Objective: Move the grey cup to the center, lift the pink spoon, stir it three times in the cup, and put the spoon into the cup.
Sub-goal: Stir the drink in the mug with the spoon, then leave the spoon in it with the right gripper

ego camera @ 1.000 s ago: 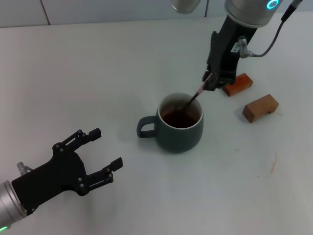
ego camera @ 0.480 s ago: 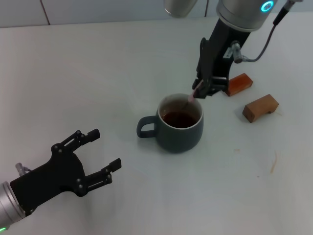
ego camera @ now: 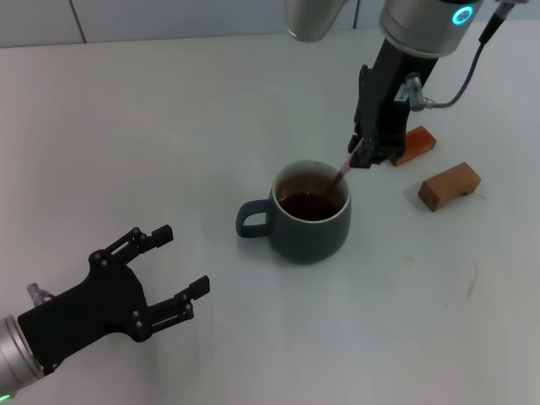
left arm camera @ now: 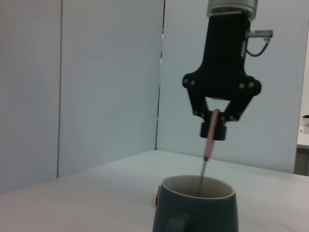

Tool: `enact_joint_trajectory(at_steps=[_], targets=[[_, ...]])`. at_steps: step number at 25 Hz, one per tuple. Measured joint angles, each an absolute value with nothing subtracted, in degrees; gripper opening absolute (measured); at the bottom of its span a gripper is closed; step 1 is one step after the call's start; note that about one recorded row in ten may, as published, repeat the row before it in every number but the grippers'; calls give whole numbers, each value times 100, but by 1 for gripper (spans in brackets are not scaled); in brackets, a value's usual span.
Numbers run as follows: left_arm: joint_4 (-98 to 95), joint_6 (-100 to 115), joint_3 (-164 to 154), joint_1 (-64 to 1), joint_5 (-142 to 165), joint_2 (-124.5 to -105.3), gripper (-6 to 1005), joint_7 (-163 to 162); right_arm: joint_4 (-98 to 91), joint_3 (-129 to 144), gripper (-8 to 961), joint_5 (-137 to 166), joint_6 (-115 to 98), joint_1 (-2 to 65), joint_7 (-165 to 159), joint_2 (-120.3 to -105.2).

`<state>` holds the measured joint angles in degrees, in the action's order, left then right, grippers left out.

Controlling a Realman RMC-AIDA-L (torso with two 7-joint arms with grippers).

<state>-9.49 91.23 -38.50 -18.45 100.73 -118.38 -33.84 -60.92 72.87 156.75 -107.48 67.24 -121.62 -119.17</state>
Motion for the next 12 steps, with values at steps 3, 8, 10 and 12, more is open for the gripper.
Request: enact_joint_trajectory(at_steps=[3, 8, 10, 12], targets=[[-949, 9124, -3850, -1845, 10073, -11839, 859, -3384, -6109, 7301, 202, 15587, -10834, 6724, -12149, -11925], [-949, 9124, -3839, -1844, 10067, -11839, 859, -3384, -6303, 7431, 213, 15262, -10656, 6652, -12121, -11935], [-949, 9124, -3830, -1840, 10065, -11839, 859, -3384, -6281, 7442, 217, 15350, -10499, 6647, -12167, -11936], [-949, 9124, -3828, -1840, 10065, -11839, 859, -3384, -6259, 7449, 221, 15439, -10454, 6656, -12207, -11936]])
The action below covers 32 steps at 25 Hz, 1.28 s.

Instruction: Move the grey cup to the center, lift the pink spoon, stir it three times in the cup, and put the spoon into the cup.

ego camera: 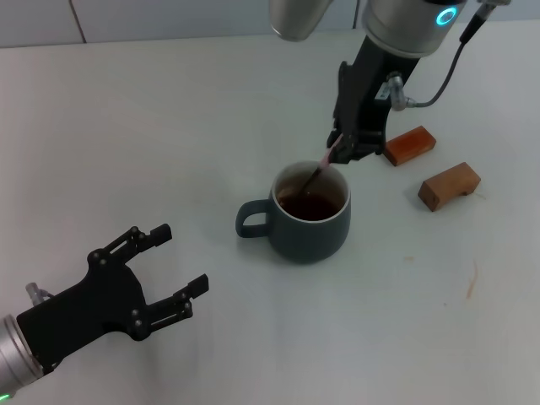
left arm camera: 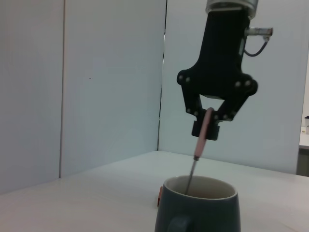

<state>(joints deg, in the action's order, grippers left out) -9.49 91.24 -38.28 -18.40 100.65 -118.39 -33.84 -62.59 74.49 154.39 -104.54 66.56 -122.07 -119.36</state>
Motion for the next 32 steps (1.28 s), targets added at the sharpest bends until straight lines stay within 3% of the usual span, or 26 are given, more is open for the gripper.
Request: enact_joint_trajectory(at_steps=[25, 28, 32], targets=[[-956, 9133, -3823, -1841, 10064, -11838, 859, -3384, -6434, 7523, 273, 15209, -10765, 6443, -12595, -11931], [-958, 9136, -3823, -1846, 10063, -11839, 859, -3383, -7213, 7520, 279, 14941, -10711, 5995, -12560, -11932], [-959, 9139, -3828, -1854, 10067, -11835, 859, -3365, -8231, 7297, 422, 14213, -10517, 5309, -12432, -11914]])
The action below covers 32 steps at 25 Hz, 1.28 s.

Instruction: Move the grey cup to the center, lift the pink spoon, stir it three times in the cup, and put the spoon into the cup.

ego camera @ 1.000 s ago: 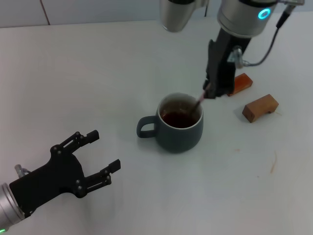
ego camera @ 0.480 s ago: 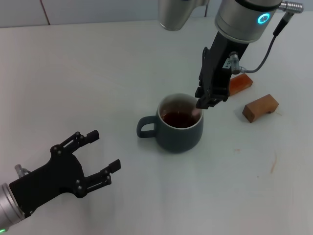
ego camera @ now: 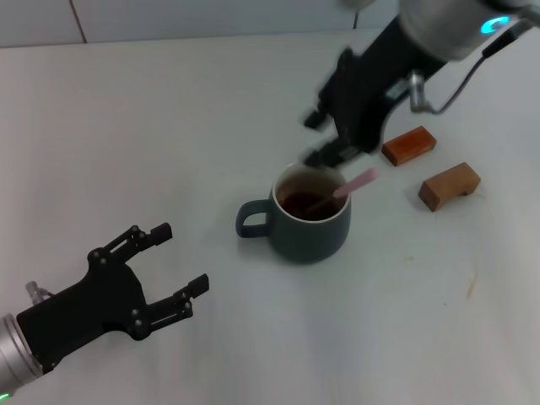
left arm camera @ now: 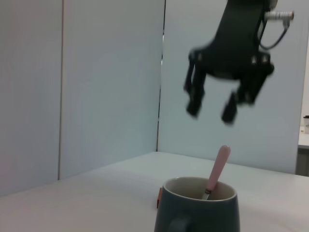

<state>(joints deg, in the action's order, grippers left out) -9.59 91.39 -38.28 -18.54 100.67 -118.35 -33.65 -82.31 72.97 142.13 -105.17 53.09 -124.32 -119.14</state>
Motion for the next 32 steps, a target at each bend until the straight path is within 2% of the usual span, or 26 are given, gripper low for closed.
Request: enact_joint_trajectory(at_steps=[1, 2, 5, 6, 7, 10, 11, 14, 16, 23, 26, 32], targets=[[-962, 9141, -3836, -1855, 10078, -11832, 859, -3351, -8763, 6997, 458, 13368, -10176, 4694, -12120, -11917], [-963, 9141, -3842, -1856, 10081, -11833, 859, -3346, -8763, 6997, 459, 13368, -10176, 4694, -12120, -11917], [-968, 9142, -3852, -1859, 10089, -11832, 859, -3336, -8957, 6587, 460, 11456, -9349, 3495, -11125, -11920], [-974, 9140, -3852, -1857, 10100, -11830, 859, -3334, -8668, 6444, 461, 10290, -8888, 2801, -10307, -11922], [-975, 9140, -3852, -1859, 10103, -11831, 859, -3334, -8668, 6444, 461, 10290, -8888, 2801, -10307, -11922], [-978, 9126, -3853, -1865, 10108, -11829, 859, -3332, -7698, 6379, 463, 8531, -8484, 1860, -8783, -11926], [-980, 9120, -3861, -1870, 10109, -11830, 859, -3331, -6840, 6356, 463, 7665, -8522, 1504, -7859, -11923], [-1000, 9109, -3866, -1879, 10110, -11829, 859, -3332, -6081, 6269, 465, 7176, -8696, 1314, -7144, -11914], [-1035, 9098, -3868, -1881, 10111, -11830, 859, -3362, -4885, 5862, 466, 6935, -9171, 1170, -6080, -11904], [-1037, 9085, -3858, -1883, 10110, -11830, 859, -3378, -3075, 5098, 585, 7126, -9507, 1113, -4902, -11805], [-1037, 9076, -3865, -1890, 10109, -11838, 859, -3341, -2284, 5039, 636, 7227, -9432, 1157, -4472, -11688], [-1037, 9074, -3874, -1890, 10107, -11836, 859, -3336, -1931, 5032, 739, 7766, -8937, 1315, -4423, -11627]])
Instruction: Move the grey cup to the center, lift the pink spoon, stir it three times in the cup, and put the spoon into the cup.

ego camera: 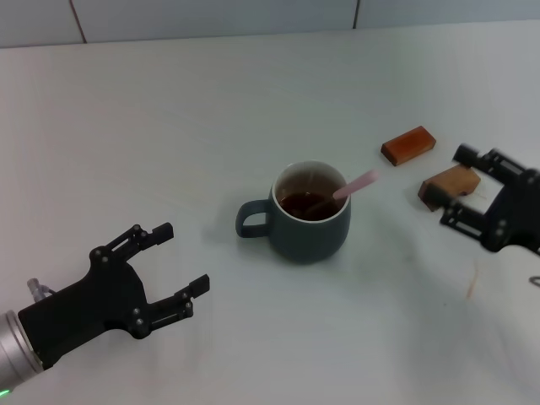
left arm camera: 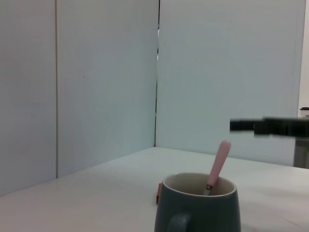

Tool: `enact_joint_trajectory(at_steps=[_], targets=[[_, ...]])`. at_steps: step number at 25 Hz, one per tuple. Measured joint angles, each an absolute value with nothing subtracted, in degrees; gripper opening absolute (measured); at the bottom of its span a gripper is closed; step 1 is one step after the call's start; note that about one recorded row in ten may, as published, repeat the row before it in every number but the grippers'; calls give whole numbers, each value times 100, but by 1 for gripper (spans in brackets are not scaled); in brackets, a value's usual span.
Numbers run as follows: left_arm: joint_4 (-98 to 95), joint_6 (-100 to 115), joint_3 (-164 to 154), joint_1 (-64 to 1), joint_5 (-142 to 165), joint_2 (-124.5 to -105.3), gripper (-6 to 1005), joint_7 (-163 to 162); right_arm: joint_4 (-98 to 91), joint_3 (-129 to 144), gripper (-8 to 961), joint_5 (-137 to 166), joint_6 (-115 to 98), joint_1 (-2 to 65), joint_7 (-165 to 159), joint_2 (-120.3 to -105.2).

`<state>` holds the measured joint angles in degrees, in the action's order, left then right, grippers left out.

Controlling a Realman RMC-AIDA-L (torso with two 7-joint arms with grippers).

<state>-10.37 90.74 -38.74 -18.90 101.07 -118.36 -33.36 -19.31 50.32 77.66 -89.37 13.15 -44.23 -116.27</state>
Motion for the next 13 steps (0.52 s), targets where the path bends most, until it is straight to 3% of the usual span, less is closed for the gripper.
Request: enact_joint_trajectory(at_steps=[13], targets=[[-1037, 9076, -3908, -1874, 10116, -11840, 859, -3324, -1874, 5066, 739, 8271, -8267, 1400, -4164, -11640]])
